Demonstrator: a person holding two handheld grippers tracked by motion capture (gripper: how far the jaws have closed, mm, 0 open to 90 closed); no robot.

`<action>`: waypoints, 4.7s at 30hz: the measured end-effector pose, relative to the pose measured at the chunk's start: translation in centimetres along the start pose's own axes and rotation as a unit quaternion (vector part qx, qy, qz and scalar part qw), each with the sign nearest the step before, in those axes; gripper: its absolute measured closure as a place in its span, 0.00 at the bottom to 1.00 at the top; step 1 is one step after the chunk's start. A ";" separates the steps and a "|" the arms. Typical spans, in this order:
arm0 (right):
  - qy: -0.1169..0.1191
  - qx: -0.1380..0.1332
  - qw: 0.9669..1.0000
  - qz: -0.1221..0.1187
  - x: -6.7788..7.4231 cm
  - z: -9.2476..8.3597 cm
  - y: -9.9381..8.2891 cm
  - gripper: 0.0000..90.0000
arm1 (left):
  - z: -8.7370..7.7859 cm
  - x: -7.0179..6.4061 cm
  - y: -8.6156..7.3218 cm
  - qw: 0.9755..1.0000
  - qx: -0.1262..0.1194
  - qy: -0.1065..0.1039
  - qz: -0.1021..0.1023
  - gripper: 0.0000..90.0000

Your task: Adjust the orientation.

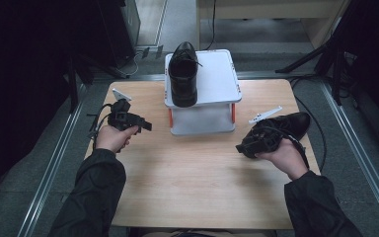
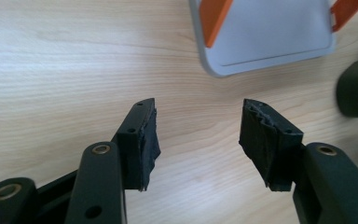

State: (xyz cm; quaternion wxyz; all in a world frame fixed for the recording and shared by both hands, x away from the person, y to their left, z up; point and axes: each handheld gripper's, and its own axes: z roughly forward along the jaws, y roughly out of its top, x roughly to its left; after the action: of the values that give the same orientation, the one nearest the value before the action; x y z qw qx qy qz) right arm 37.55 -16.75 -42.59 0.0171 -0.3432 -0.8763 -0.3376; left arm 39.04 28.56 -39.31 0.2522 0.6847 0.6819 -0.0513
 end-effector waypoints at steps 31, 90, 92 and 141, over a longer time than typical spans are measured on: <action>-0.045 0.154 0.984 0.075 -3.1 -1.4 4.1 0.70 | 2.4 2.4 -3.0 0.999 0.013 -0.031 0.002 0.51; 0.009 0.285 0.956 -0.065 0.2 0.3 2.1 0.91 | 2.7 2.5 -3.4 0.999 0.029 -0.025 0.011 0.52; 0.015 0.282 0.957 -0.069 0.0 0.0 1.6 0.90 | 2.8 2.5 -3.4 0.999 0.030 -0.024 0.011 0.52; -0.136 0.155 0.928 0.311 -7.0 -2.5 -1.4 0.73 | 3.9 2.1 -1.7 0.999 0.036 -0.028 0.020 0.52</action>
State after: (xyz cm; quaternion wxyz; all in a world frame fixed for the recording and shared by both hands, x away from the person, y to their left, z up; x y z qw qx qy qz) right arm 41.49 -23.14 -43.26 0.0551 -0.6346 -0.7605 -0.1258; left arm 38.56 28.75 -44.02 0.2471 0.7054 0.6582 -0.0899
